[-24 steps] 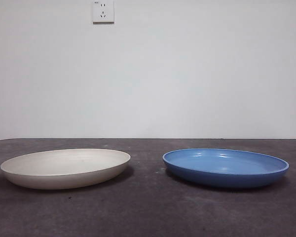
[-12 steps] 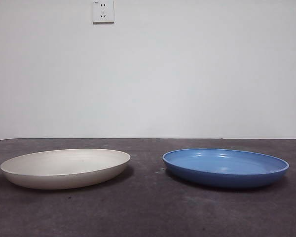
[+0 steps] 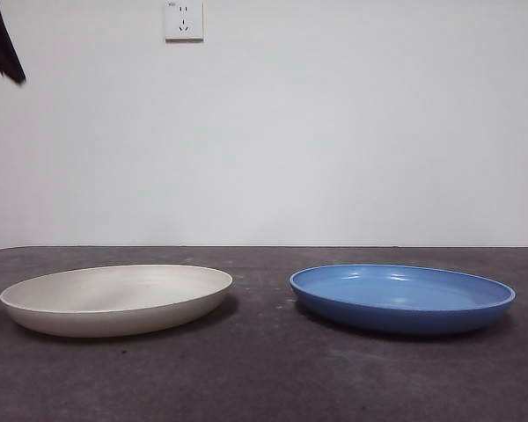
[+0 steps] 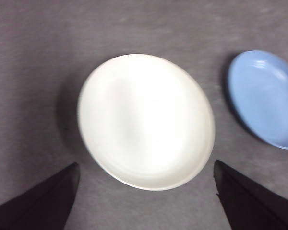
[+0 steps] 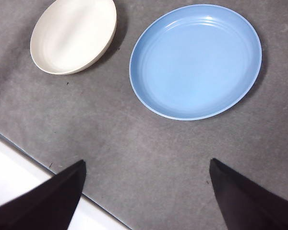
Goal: Pick up the white plate, put it on the blue plate, put it on desk
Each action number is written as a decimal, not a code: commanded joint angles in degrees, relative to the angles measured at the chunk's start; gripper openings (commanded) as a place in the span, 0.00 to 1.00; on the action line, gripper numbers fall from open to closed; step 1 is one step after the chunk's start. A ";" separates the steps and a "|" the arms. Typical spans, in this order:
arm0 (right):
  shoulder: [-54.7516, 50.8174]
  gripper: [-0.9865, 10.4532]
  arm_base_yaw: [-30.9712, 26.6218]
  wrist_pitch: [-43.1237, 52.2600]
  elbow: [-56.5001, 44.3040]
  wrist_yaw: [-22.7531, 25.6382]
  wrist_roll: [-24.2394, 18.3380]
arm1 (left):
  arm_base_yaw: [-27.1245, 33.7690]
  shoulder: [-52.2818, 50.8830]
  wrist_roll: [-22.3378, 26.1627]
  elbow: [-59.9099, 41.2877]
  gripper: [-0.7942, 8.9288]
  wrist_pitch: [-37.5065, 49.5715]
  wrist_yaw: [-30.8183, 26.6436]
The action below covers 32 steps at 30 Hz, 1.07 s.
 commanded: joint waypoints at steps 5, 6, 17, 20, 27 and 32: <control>0.24 0.45 0.26 0.57 1.16 -0.13 0.42 | -0.17 11.74 -0.02 3.85 0.53 3.74 -1.09; 0.24 0.45 0.26 0.59 1.16 -0.13 0.42 | -0.17 13.38 0.04 3.98 0.53 4.87 -1.31; 0.24 0.45 0.24 0.98 1.16 -0.13 0.59 | -0.20 28.15 0.50 4.52 0.53 11.80 -4.02; 0.24 0.45 0.24 0.98 1.16 -0.13 0.59 | -0.46 31.54 0.50 4.52 0.53 13.51 -5.27; 0.24 0.45 0.24 1.03 1.16 -0.11 0.59 | -1.31 37.44 0.48 4.52 0.53 16.31 -5.42; 0.24 0.45 0.24 1.03 1.16 -0.11 0.59 | -2.14 39.80 0.50 4.52 0.53 17.31 -5.57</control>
